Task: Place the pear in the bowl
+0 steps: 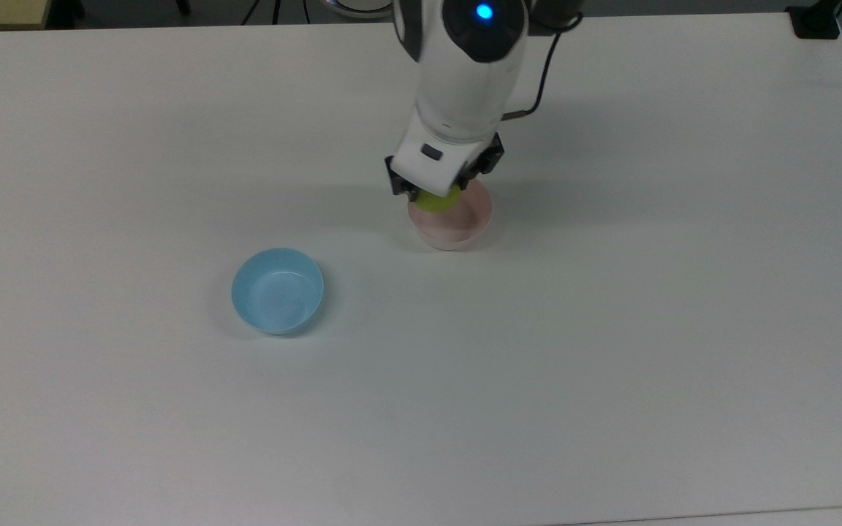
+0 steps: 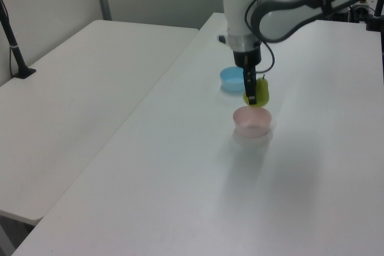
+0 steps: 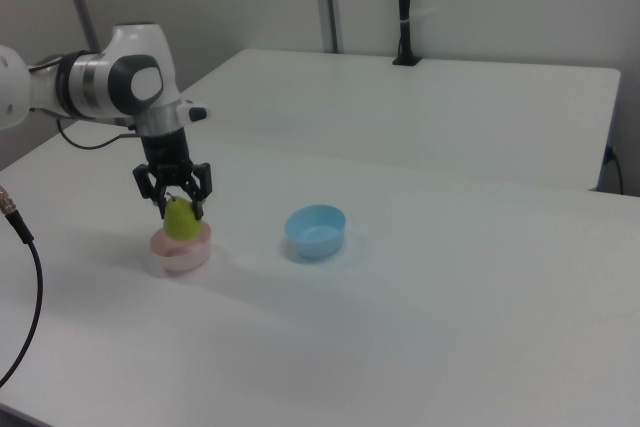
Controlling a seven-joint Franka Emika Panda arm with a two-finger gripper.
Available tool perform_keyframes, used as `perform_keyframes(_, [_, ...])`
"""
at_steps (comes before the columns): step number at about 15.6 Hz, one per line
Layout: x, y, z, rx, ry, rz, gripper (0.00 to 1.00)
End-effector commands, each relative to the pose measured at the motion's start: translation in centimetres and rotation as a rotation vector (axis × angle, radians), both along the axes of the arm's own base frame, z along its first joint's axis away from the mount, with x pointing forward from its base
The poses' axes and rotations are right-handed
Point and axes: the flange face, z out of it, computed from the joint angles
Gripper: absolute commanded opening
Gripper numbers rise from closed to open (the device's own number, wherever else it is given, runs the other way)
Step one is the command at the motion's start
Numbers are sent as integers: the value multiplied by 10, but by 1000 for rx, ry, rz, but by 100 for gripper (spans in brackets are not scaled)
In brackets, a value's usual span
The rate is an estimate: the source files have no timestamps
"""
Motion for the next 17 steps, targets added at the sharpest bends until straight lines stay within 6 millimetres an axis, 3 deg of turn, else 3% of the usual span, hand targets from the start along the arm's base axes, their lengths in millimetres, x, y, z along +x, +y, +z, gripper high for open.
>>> perform_keyframes(1, [5,27,-31,-10,-26,-1,47])
perform_keyframes(3, [6,34,-44,-23,-25,3,53])
perform_keyframes(4, [6,37,-44,-23,-28,5,64])
perform_keyframes(6, [5,37,-44,-27,-29,-15,100])
perform_keyframes(9, [6,33,-39,-26,-36,-26,100])
perform_keyframes(11, [5,26,-20,-14,-48,-39,100])
perform_keyframes(15, [0,-34,46,20,-61,-129,100])
perform_keyframes(17, [-9,-84,87,40,-68,-204,100])
